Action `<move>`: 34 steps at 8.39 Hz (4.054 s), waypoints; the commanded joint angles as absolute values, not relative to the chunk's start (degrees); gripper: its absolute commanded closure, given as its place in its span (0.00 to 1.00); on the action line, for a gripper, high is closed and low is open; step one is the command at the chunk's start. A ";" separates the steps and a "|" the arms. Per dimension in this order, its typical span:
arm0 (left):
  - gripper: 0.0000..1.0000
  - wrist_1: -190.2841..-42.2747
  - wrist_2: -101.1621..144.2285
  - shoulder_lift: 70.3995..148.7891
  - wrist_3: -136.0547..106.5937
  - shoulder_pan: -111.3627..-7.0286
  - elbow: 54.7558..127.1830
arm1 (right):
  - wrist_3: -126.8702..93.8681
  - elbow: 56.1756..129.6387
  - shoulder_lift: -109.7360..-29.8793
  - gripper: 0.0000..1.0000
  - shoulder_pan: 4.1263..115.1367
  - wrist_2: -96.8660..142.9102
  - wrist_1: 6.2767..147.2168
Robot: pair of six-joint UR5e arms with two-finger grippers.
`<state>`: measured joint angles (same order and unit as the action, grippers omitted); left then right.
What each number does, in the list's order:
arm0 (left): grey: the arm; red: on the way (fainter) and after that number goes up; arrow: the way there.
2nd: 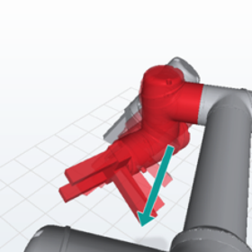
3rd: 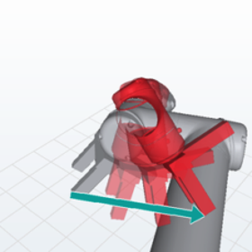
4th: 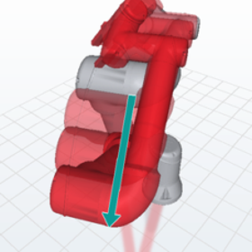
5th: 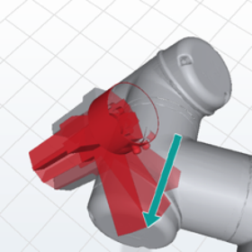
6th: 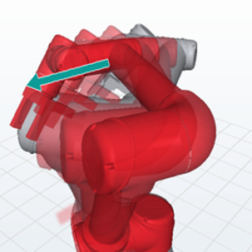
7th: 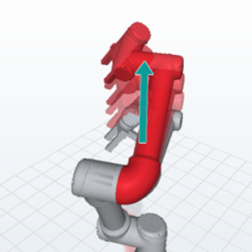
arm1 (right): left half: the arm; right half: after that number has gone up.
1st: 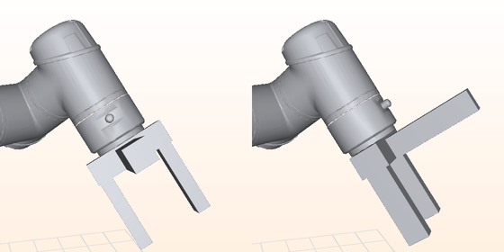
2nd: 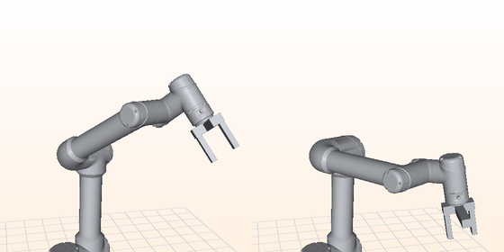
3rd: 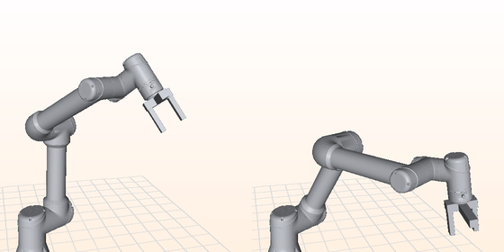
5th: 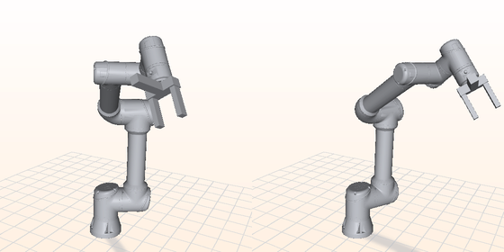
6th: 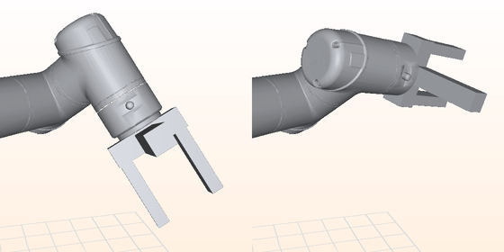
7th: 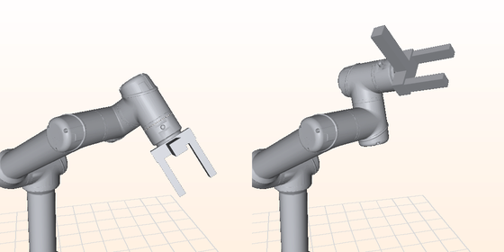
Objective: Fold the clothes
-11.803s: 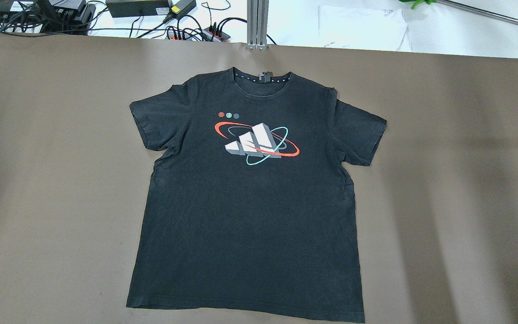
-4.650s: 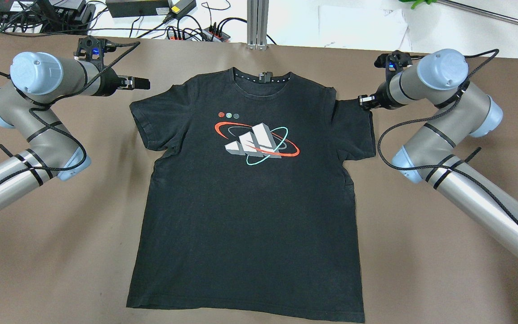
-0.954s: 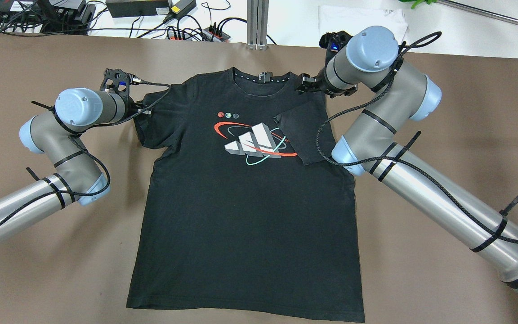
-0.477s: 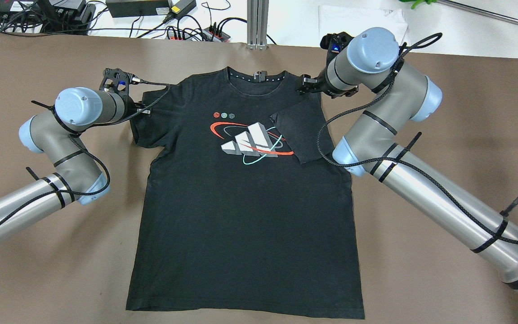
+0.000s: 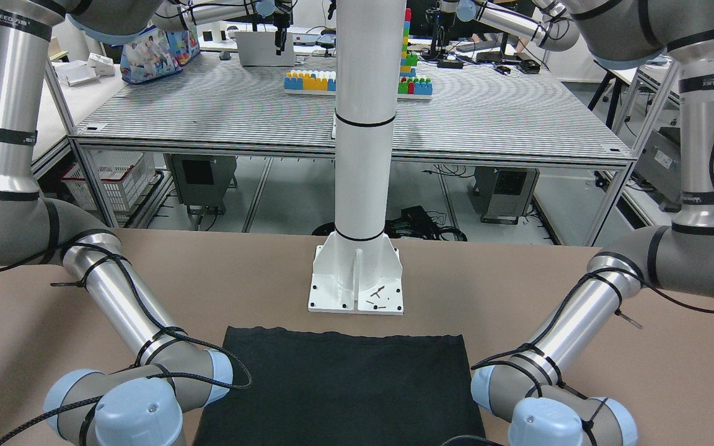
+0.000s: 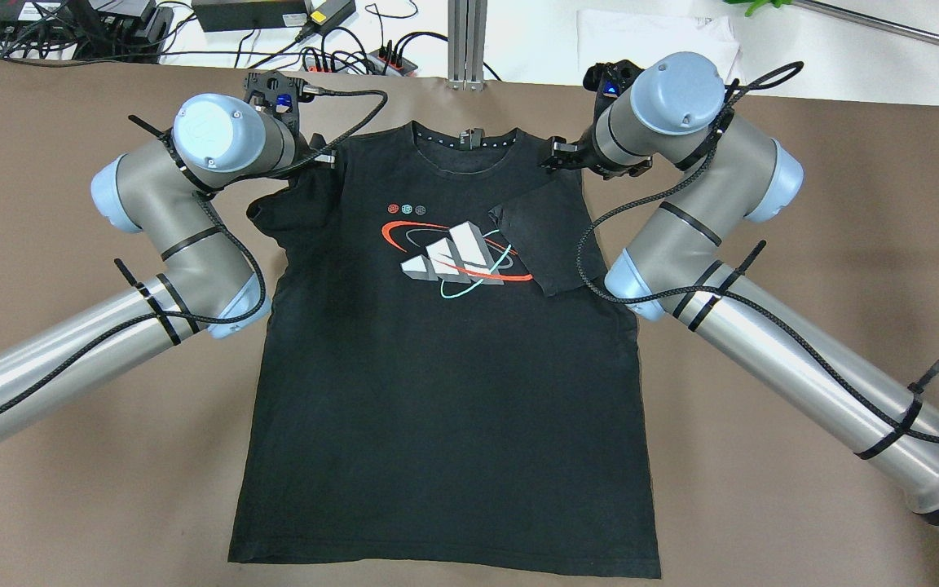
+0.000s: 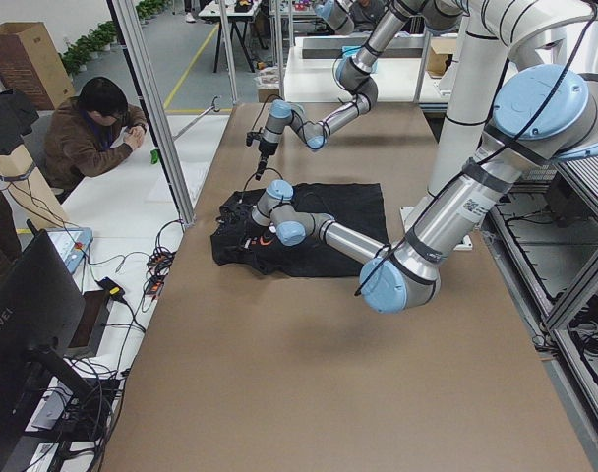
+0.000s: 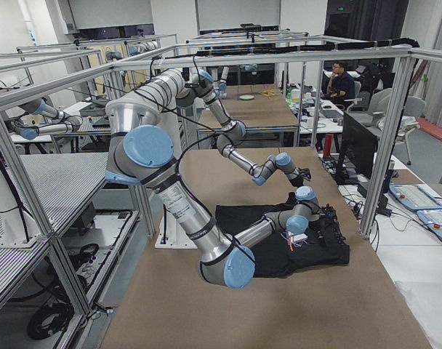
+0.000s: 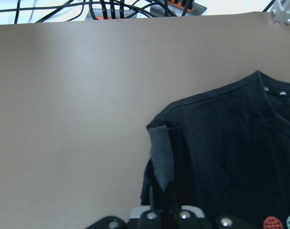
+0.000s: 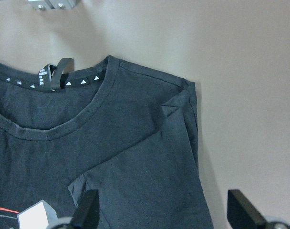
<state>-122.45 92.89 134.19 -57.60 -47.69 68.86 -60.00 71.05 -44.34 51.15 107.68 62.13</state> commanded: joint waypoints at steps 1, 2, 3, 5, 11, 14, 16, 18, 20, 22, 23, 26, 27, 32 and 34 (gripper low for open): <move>1.00 -119.37 88.69 136.75 -64.76 -43.96 68.38 | -59.85 71.02 -44.30 0.06 51.15 107.58 62.05; 1.00 -118.40 86.94 137.54 -66.25 -42.73 68.38 | -59.85 71.02 -44.30 0.06 51.15 107.58 62.05; 1.00 -117.87 85.97 137.81 -66.97 -41.84 68.29 | -59.59 71.02 -44.30 0.06 51.15 107.58 62.05; 1.00 -117.34 85.87 139.03 -69.51 -40.70 67.25 | -59.41 70.93 -44.30 0.06 51.15 107.58 62.14; 1.00 -117.33 84.55 143.26 -73.65 -40.08 62.05 | -59.50 71.02 -44.91 0.06 51.06 107.58 62.05; 0.00 -117.77 84.81 143.35 -73.04 -40.60 62.57 | -59.41 70.75 -44.91 0.06 51.06 107.58 62.05; 0.00 -118.21 84.81 143.26 -71.64 -41.31 62.40 | -59.50 70.66 -44.91 0.06 51.15 107.49 62.05; 0.00 -120.91 84.81 142.74 -71.45 -41.22 61.01 | -59.76 70.66 -44.91 0.06 51.06 107.49 62.05; 0.04 -125.67 84.81 142.82 -71.54 -40.96 58.10 | -59.94 70.66 -44.91 0.06 51.06 107.49 62.05; 0.37 -125.68 84.90 142.91 -71.63 -40.61 57.92 | -60.03 70.75 -45.26 0.06 51.06 107.49 62.05; 0.47 -125.86 84.90 143.00 -71.63 -40.43 57.57 | -60.03 70.75 -45.44 0.06 51.15 107.49 62.05; 0.54 -126.04 84.90 143.00 -71.54 -39.20 56.78 | -60.03 70.75 -45.70 0.06 51.15 107.49 62.05; 0.54 -126.56 84.90 143.00 -71.54 -39.20 56.26 | -60.03 70.75 -45.70 0.06 51.15 107.40 62.05; 1.00 -128.67 85.08 144.83 -72.50 -39.20 55.11 | -60.03 70.93 -45.79 0.06 51.24 107.05 62.05; 1.00 -128.58 85.08 145.11 -72.86 -39.20 55.11 | -60.03 71.10 -46.40 0.06 51.15 107.05 61.96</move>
